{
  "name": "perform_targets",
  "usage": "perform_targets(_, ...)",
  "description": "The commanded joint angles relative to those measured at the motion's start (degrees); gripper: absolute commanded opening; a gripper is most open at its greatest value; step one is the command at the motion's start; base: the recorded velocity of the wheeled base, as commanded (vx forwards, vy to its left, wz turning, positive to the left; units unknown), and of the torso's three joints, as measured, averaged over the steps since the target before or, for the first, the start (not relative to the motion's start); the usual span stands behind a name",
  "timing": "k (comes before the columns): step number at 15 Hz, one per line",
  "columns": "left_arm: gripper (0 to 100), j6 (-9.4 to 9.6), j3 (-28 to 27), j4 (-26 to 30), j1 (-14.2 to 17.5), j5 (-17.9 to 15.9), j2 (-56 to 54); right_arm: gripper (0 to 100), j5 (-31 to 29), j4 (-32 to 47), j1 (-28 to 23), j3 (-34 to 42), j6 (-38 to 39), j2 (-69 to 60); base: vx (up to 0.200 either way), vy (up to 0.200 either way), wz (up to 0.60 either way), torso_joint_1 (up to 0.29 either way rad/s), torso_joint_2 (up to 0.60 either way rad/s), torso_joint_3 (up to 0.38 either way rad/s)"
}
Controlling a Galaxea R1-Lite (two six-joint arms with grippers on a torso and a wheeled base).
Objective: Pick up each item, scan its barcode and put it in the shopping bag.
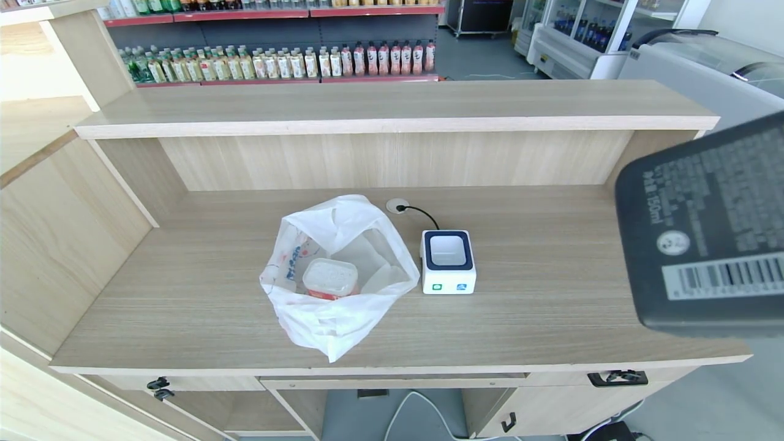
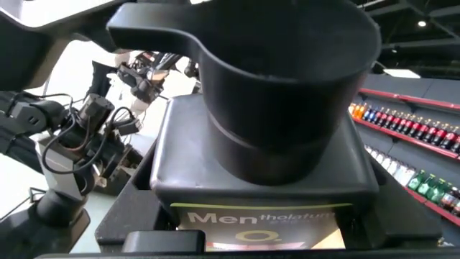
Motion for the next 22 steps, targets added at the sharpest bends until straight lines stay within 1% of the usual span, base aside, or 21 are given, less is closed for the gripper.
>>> perform_targets(1, 100, -0.03, 0.0, 0.0, 0.1, 0.0, 0.0, 0, -0.3, 0.2, -0.5, 2.9, -1.4, -4.7, 0.000, 0.000, 0.00, 0.000, 0.00, 0.000)
perform_targets(3, 100, 0.06, 0.0, 0.0, 0.1, 0.0, 0.0, 0, -1.3, 0.2, -0.6, 4.5, -2.7, -4.8, 0.000, 0.000, 0.00, 0.000, 0.00, 0.000)
perform_targets(4, 100, -0.03, 0.0, 0.0, 0.1, -0.1, 0.0, 0, -1.4, 0.3, -0.6, 5.5, -4.5, -4.4, 0.000, 0.000, 0.00, 0.000, 0.00, 0.000)
perform_targets(8, 100, 0.06, 0.0, 0.0, 0.1, 0.0, 0.0, 0, -1.7, 0.3, -0.6, 5.4, -9.2, -1.4, 0.000, 0.000, 0.00, 0.000, 0.00, 0.000)
perform_targets(18, 100, 0.06, 0.0, 0.0, 0.1, 0.0, 0.0, 0, -1.8, 0.5, -0.5, 5.0, -9.4, -1.3, 0.000, 0.000, 0.00, 0.000, 0.00, 0.000)
perform_targets(22, 100, -0.03, 0.0, 0.0, 0.1, 0.0, 0.0, 0, -1.8, 0.4, -0.4, 5.1, -9.5, -3.4, 0.000, 0.000, 0.00, 0.000, 0.00, 0.000)
